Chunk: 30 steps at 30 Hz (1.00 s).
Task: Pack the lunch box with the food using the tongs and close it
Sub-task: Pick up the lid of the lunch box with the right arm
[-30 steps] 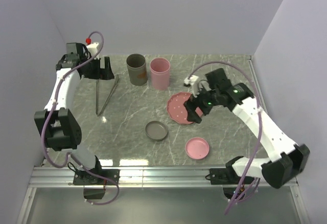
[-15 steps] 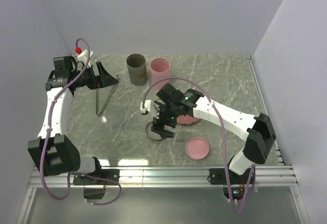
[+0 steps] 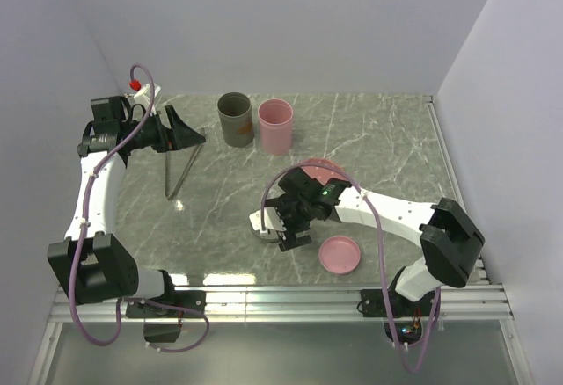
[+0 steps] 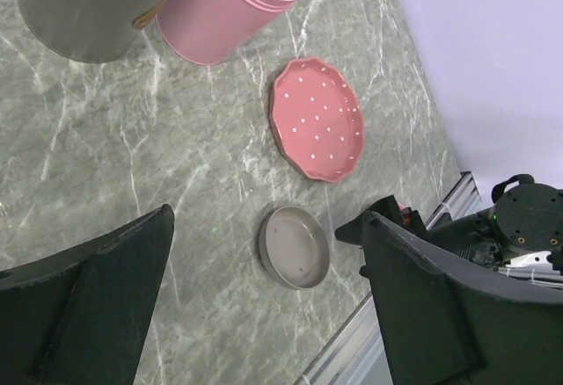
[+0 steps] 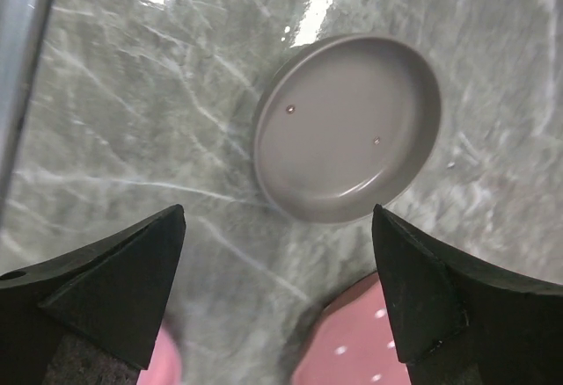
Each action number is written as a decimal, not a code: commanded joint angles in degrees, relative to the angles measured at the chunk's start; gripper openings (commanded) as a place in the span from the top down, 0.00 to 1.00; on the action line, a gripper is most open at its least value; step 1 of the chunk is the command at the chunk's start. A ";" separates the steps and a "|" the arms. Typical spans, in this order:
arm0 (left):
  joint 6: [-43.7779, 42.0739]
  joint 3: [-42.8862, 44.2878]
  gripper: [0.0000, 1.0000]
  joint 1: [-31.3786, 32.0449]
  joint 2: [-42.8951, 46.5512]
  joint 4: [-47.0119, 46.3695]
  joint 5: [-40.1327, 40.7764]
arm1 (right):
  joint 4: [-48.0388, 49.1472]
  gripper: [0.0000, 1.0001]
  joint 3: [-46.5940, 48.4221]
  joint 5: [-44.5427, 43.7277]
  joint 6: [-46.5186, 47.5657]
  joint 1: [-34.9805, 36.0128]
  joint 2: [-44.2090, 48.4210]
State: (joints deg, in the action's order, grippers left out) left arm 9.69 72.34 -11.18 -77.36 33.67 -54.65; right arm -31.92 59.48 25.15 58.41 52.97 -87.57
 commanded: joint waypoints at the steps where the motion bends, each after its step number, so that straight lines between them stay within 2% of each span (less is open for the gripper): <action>1: -2.13 -0.53 0.07 -0.07 1.86 -0.37 -0.72 | 6.87 0.08 -1.39 1.22 6.54 0.29 0.03; 5: -3.01 -0.26 0.07 -0.07 1.34 0.35 -0.54 | 6.17 0.18 -0.77 -0.01 8.64 0.56 -3.30; 6: -3.01 -0.44 0.07 -0.16 1.34 0.17 -0.54 | 5.74 0.26 -0.69 -0.27 9.43 0.64 -3.92; 8: -3.01 -0.44 0.07 -0.07 1.08 0.17 -0.54 | 4.68 0.34 -0.42 -0.97 9.88 0.82 -5.50; 15: -4.86 0.44 0.08 -0.07 -0.16 1.49 -0.02 | 2.92 0.42 -0.77 -2.73 9.79 2.22 -8.93; 18: -5.04 -0.26 0.08 -0.16 0.28 1.22 0.16 | 4.23 0.49 -0.86 -3.87 9.18 2.66 -10.16; 22: -4.77 -0.62 0.09 0.02 0.90 0.70 0.34 | 4.76 0.62 0.28 -4.58 7.68 2.66 -12.53; 25: -3.72 -0.70 0.09 -0.16 1.16 0.26 -0.01 | 5.64 0.77 0.46 -4.76 5.93 2.66 -12.89; 26: -3.63 -0.62 0.09 -0.07 1.16 0.26 -0.36 | 5.47 0.87 0.72 -4.67 4.71 2.75 -12.72; 27: -3.46 -0.62 0.09 -0.07 1.25 0.08 -0.63 | 5.21 0.92 0.90 -4.32 4.08 2.67 -12.63; 30: -3.10 -1.14 0.09 -0.16 2.04 -1.06 -1.42 | 3.98 1.00 1.95 -1.95 1.27 2.58 -10.61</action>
State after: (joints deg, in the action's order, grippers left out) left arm 6.57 71.46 -11.18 -77.49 34.76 -54.19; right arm -26.57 59.96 21.43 63.37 55.37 -99.57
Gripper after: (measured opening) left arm 0.911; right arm 0.028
